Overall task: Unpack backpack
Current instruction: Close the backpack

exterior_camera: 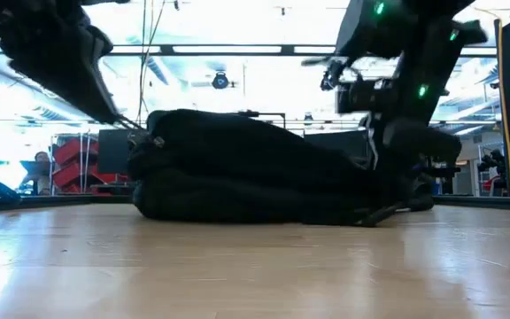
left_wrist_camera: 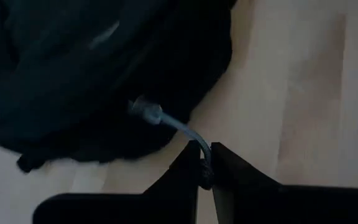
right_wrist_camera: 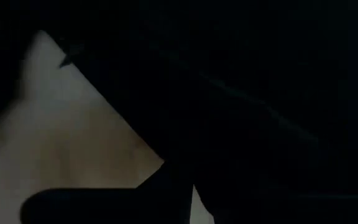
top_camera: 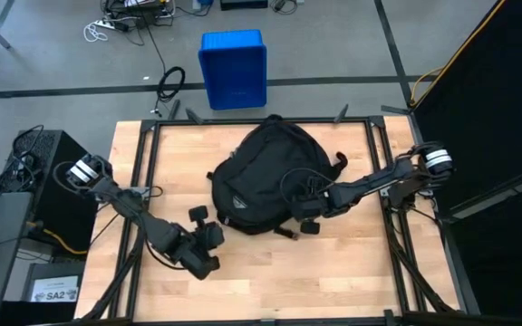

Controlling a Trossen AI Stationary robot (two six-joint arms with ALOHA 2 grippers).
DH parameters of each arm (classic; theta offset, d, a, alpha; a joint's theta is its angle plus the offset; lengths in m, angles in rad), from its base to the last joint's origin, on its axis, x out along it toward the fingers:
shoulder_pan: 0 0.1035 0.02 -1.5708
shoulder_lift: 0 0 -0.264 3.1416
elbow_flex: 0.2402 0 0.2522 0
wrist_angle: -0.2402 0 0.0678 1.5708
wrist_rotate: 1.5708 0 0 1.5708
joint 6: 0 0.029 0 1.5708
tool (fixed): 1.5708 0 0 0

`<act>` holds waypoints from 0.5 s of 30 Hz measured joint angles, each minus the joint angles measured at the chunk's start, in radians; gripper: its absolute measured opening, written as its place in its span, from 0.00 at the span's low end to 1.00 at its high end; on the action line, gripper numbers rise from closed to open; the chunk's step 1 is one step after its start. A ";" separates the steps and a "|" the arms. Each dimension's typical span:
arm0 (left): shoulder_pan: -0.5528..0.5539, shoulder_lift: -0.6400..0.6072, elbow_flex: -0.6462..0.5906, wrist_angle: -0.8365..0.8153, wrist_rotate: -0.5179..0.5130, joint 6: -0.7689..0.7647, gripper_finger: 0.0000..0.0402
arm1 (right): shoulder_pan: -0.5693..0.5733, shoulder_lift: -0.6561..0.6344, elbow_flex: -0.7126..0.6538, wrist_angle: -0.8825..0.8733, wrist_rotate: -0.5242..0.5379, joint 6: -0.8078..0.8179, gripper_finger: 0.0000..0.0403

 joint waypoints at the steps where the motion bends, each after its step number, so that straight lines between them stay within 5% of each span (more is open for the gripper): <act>1: 0.002 0.001 0.003 0.015 0.000 0.021 0.00 | 0.011 -0.019 0.000 0.000 -0.004 0.000 0.05; 9: 0.028 0.001 0.006 0.160 0.002 0.168 0.00 | 0.101 -0.225 0.001 0.093 -0.007 0.000 0.20; 15: 0.063 -0.001 0.044 0.235 -0.002 0.314 0.00 | 0.180 -0.283 0.003 0.447 -0.007 -0.092 0.35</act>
